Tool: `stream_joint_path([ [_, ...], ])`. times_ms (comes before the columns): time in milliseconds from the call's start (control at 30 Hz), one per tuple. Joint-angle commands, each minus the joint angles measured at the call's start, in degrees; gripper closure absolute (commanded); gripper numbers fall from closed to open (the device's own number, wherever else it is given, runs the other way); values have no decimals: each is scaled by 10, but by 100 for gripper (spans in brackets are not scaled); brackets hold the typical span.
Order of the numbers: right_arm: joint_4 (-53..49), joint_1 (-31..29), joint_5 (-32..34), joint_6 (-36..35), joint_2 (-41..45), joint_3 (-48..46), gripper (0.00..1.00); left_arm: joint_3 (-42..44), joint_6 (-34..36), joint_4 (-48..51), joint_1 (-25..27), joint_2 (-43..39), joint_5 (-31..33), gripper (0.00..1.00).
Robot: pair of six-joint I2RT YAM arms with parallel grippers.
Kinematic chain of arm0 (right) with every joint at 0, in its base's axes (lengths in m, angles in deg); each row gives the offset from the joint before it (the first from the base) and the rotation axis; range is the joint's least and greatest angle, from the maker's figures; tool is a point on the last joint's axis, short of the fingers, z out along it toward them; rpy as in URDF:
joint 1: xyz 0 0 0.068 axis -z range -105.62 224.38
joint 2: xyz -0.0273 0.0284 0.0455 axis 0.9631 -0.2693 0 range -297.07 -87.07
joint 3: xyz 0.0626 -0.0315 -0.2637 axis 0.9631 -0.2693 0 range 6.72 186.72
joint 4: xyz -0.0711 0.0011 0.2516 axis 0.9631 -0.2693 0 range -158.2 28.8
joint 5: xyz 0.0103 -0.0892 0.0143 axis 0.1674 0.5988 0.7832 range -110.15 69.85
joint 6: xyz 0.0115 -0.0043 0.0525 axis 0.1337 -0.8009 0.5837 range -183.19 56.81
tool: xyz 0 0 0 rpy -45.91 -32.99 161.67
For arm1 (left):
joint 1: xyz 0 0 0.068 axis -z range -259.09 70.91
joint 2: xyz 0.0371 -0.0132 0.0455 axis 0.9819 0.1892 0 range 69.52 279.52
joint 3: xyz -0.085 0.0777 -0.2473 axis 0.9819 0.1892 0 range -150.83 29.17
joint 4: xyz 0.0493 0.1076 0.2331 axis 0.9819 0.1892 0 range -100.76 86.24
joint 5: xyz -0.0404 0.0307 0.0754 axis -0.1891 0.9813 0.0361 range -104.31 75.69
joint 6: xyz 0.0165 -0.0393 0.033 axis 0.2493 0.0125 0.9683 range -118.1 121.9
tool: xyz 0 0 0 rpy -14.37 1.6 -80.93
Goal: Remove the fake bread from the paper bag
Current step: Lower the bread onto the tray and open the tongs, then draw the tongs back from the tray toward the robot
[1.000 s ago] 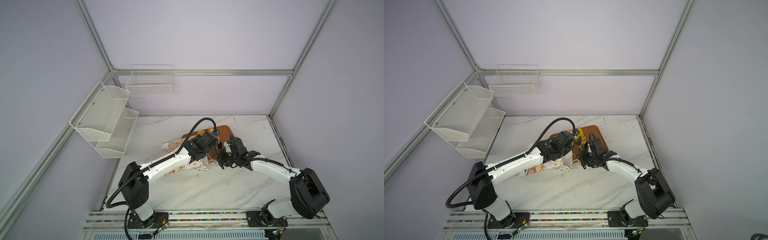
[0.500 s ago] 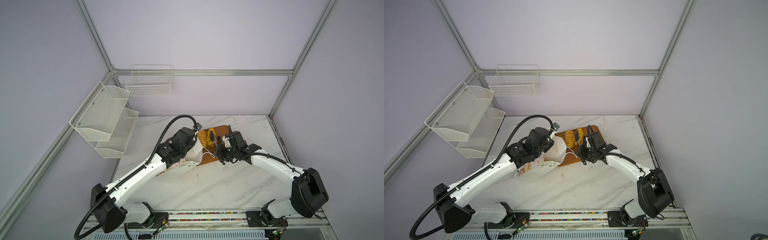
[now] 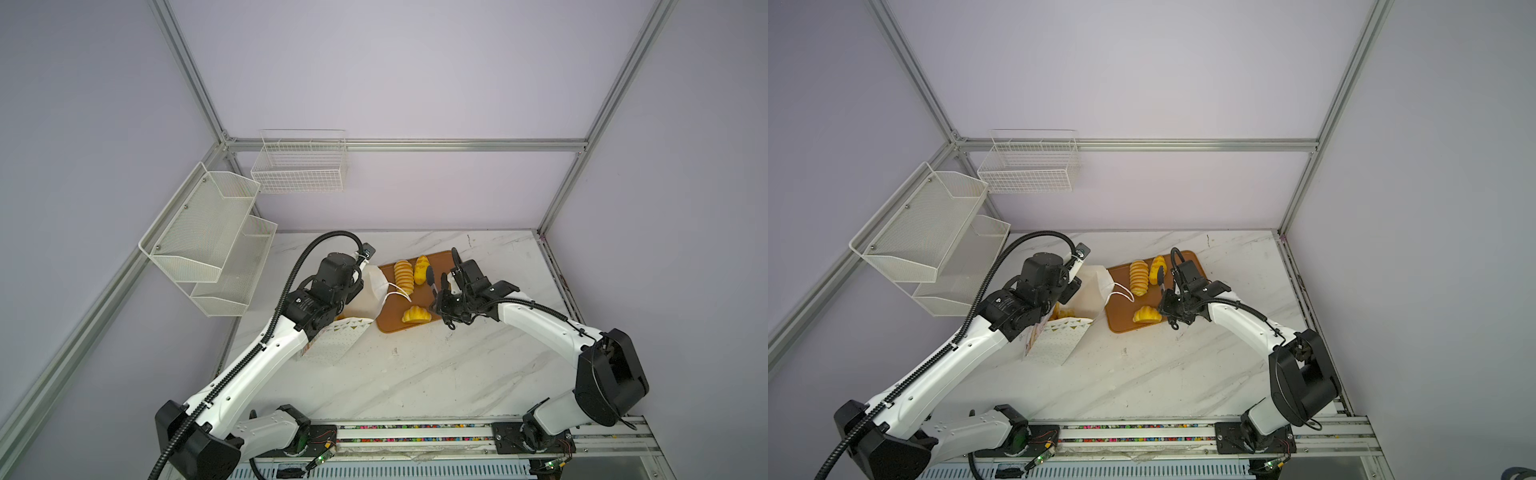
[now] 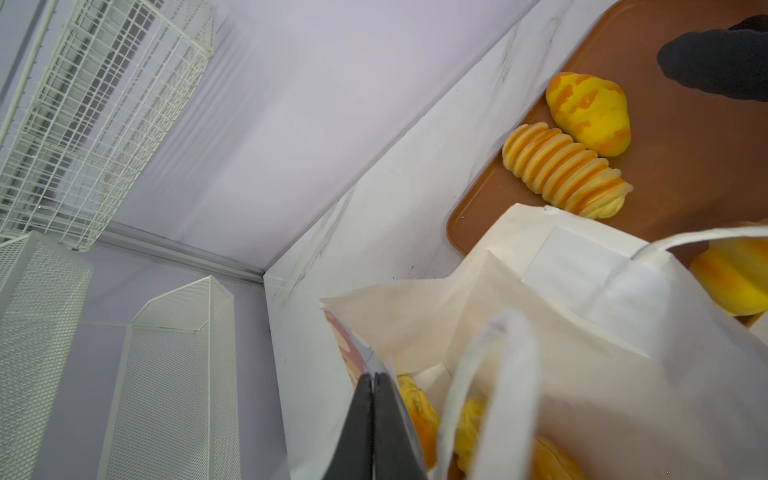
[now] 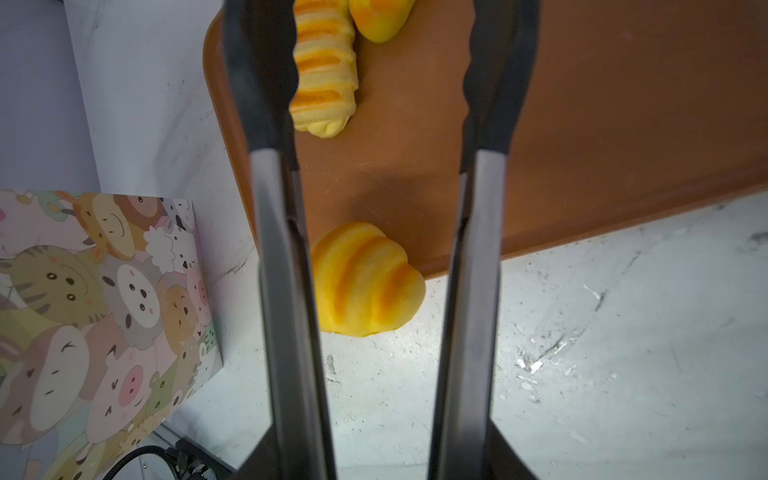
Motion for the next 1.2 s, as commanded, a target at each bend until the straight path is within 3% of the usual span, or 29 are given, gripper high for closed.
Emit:
stream_joint_path([
  [0, -54, 3, 42, -34, 21, 29, 52, 7, 13, -1, -21, -10, -29, 100],
  [100, -78, 1, 44, -72, 26, 38, 54, 1, 12, -4, -36, -10, -36, 100],
  [400, -129, -41, 22, -89, 75, 13, 59, -17, 12, -5, -59, 0, -41, 100],
  [567, -176, -167, 138, -99, 67, 42, 60, -22, 14, -3, -74, -1, -44, 100],
  [767, -268, -292, 302, -144, -54, 109, 58, -26, 8, 4, -90, -5, -57, 100],
  [900, -323, -314, 374, -150, -123, 145, 57, -22, 2, 10, -92, -17, -61, 100],
  [1167, -367, -316, 448, -125, -133, 163, 56, -8, 3, 25, -98, -39, -56, 100],
])
